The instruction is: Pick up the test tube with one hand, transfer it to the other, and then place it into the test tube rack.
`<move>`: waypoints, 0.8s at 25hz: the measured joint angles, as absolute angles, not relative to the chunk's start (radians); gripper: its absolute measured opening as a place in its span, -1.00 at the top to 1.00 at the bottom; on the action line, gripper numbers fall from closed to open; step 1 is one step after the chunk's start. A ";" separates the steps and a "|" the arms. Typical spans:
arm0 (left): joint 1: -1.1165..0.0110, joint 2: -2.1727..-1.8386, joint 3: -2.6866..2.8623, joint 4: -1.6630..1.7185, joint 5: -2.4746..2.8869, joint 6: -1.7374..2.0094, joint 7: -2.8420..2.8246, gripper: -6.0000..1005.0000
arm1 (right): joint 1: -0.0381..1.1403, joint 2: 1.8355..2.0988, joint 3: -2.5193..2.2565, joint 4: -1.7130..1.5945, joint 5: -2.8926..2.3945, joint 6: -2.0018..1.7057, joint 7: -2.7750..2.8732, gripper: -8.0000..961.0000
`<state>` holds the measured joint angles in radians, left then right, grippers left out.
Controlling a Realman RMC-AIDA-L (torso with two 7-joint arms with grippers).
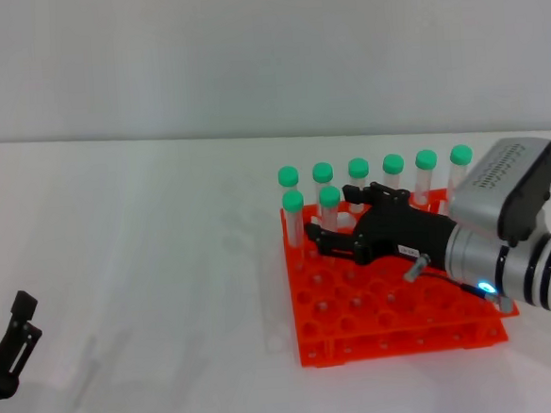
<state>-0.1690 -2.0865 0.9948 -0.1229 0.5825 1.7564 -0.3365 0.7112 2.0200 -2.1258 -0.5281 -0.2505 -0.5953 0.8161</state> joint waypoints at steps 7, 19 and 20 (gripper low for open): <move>-0.171 -2.086 0.974 -0.123 0.582 1.756 -0.336 -0.75 | 0.667 2.012 -2.103 -0.531 -0.255 -0.645 0.816 -0.71; -0.206 -2.087 0.948 -0.126 0.583 1.740 -0.328 -0.75 | 0.524 1.984 -1.936 -0.519 -0.260 -0.856 0.812 -0.71; -0.209 -2.087 0.948 -0.126 0.583 1.739 -0.328 -0.75 | 0.511 1.981 -1.914 -0.516 -0.261 -0.864 0.806 -0.70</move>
